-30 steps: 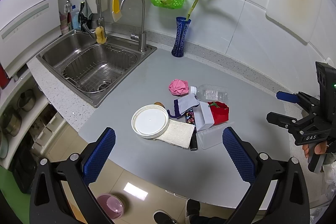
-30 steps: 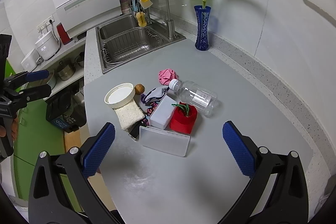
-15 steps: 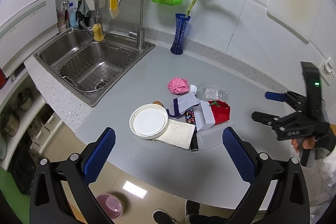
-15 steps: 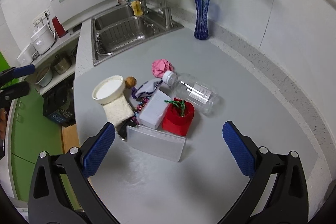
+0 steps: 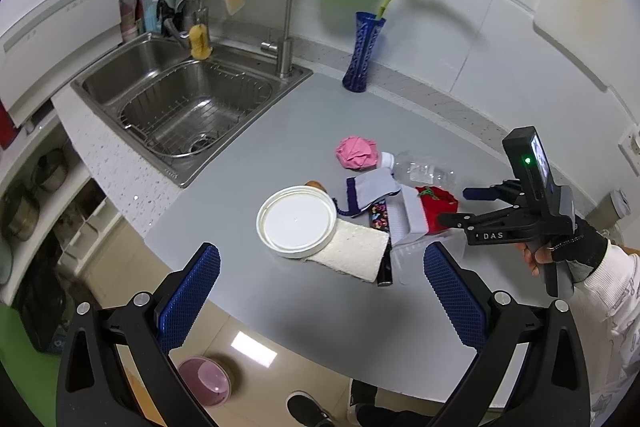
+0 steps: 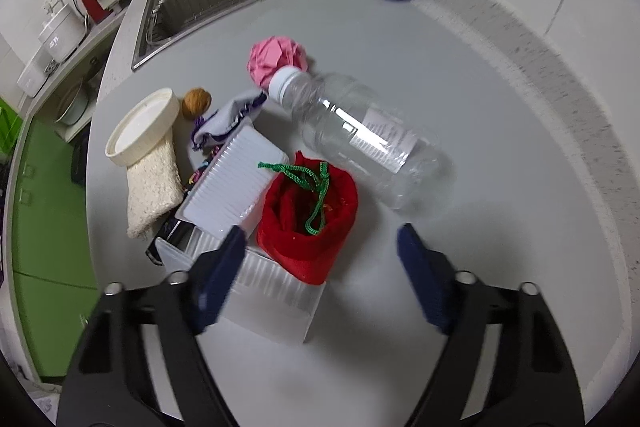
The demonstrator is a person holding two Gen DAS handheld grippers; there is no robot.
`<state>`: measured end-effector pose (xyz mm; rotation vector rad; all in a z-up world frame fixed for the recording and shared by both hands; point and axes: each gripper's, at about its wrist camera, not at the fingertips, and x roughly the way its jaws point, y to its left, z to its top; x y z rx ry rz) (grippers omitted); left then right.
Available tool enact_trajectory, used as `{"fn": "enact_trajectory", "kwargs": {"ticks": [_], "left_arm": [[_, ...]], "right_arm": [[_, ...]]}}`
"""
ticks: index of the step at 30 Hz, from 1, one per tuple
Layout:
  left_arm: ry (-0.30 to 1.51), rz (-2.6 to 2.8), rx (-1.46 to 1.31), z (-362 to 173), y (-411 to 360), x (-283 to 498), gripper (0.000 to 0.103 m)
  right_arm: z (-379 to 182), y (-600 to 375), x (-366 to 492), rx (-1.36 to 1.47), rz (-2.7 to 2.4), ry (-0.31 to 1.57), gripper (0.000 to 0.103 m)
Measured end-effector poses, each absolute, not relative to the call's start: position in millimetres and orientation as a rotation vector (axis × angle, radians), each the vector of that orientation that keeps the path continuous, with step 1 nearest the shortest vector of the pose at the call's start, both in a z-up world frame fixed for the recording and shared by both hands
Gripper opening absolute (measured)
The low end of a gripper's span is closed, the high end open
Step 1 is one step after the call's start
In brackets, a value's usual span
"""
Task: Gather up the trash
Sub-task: 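Grasp the red drawstring pouch with the right gripper and lift it, then grasp the white round lid with the left gripper while the right gripper holds the pouch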
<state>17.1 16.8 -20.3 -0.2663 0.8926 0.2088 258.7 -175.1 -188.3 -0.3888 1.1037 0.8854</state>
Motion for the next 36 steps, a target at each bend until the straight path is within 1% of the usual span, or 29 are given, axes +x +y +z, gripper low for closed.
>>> {"fn": "enact_trajectory", "kwargs": {"ticks": [1,2,4,5,6,9,13,21,25,30,36], "left_arm": [[0.897,0.213,-0.27,-22.2,17.8,17.1,0.098],[0.9,0.215,-0.273,-23.8,18.4,17.2,0.098],[0.907,0.22,-0.275,-26.7,19.3,17.2,0.098],[0.911,0.222,-0.275,-27.9,19.7,17.5,0.098],[0.914,0.223,-0.275,-29.0,20.2,17.8,0.098],[0.918,0.222,-0.277,-31.6,20.7,20.2,0.098],[0.92,0.217,-0.274,-33.8,20.5,24.1,0.098],[0.925,0.211,-0.259,-41.6,26.1,39.9,0.098],[0.956,0.2,-0.252,-57.7,34.6,54.8,0.098],[1.005,0.193,-0.273,-83.2,47.2,74.2,0.098],[1.075,0.155,-0.349,-115.7,61.8,97.1,0.098]], "right_arm": [[-191.5,-173.2,260.2,-0.382,0.902,1.118,0.066],[-193.8,-171.8,260.4,-0.377,0.911,1.125,0.059],[-196.2,-170.1,261.6,-0.371,0.927,1.14,0.039],[-195.5,-170.2,262.7,-0.367,0.933,1.141,0.033],[-195.1,-170.2,262.8,-0.364,0.941,1.141,0.023],[-192.1,-170.5,260.7,-0.358,0.959,1.133,0.014],[-180.5,-175.6,257.6,-0.341,0.957,1.108,0.011],[-131.2,-194.0,244.7,-0.304,0.943,1.019,0.01],[-112.6,-203.5,236.4,-0.287,0.948,0.991,0.01],[-102.4,-212.5,230.1,-0.267,0.956,0.974,0.01],[-106.2,-214.0,231.0,-0.267,0.949,0.992,0.01]]}}
